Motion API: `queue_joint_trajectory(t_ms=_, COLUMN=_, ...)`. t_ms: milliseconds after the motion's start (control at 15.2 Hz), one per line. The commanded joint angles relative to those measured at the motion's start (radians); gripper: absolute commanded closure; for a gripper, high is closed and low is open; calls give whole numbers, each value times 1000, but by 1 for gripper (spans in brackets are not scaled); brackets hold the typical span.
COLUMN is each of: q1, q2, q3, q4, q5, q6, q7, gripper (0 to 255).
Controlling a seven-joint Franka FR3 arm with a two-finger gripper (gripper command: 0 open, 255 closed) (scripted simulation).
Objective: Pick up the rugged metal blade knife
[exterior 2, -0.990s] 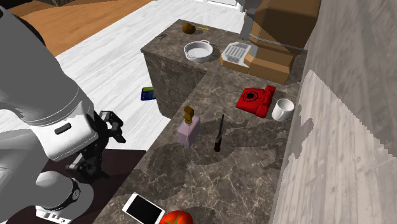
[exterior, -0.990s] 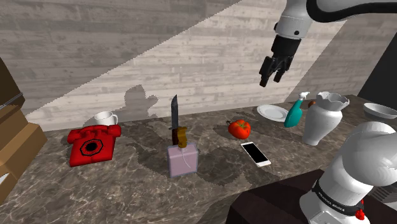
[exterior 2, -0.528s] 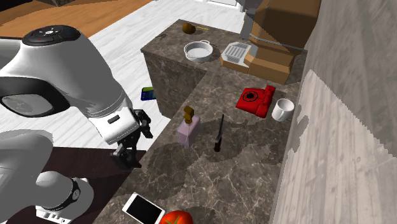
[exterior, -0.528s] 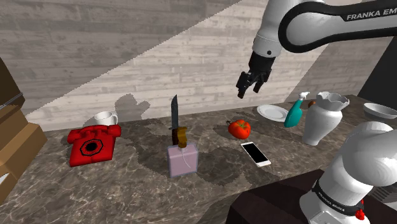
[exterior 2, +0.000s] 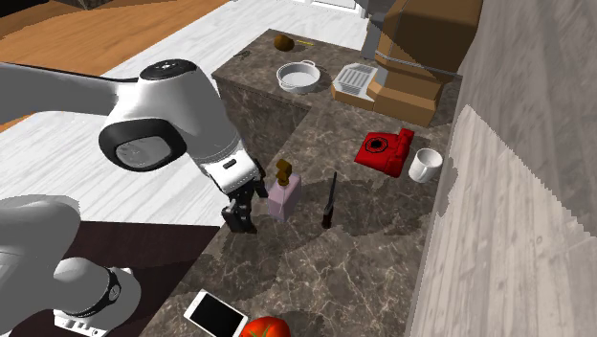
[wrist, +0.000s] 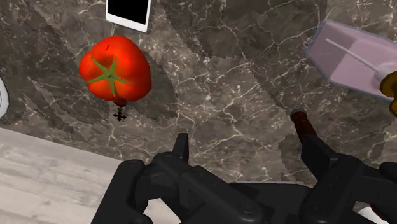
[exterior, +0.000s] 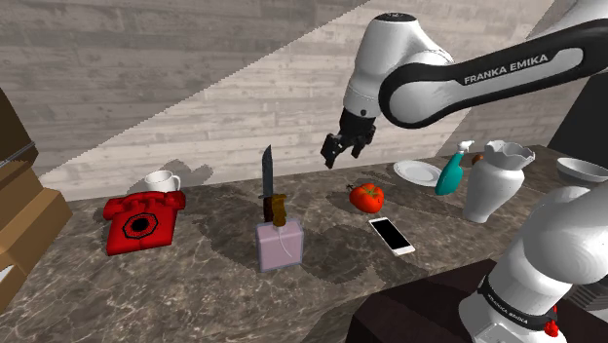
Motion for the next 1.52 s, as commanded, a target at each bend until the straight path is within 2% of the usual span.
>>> queue_joint_trajectory(t_ms=0, q1=-21, q2=62, q3=44, q4=7, q5=-37, q6=72, q7=58, gripper=0)
queue_joint_trajectory(t_ms=198, q1=-65, q2=174, q3=121, q4=48, q5=-128, q6=155, q7=169, gripper=0)
queue_joint_trajectory(t_ms=330, q1=-101, q2=255, q3=174, q4=86, q5=-215, q6=198, q7=259, gripper=0)
queue_joint_trajectory(t_ms=528, q1=-146, q2=389, q3=243, q4=160, q5=-388, q6=234, q7=421, gripper=0)
queue_joint_trajectory(t_ms=660, q1=-155, q2=487, q3=270, q4=221, q5=-524, q6=235, q7=538, gripper=0)
queue_joint_trajectory(t_ms=858, q1=-126, q2=636, q3=270, q4=328, q5=-717, q6=207, q7=695, gripper=0)
queue_joint_trajectory(t_ms=1056, q1=-57, q2=774, q3=234, q4=444, q5=-868, q6=167, q7=808, gripper=0)
queue_joint_trajectory(t_ms=1122, q1=-41, q2=803, q3=225, q4=471, q5=-895, q6=158, q7=828, gripper=0)
queue_joint_trajectory(t_ms=1452, q1=-20, q2=847, q3=198, q4=466, q5=-956, q6=185, q7=884, gripper=0)
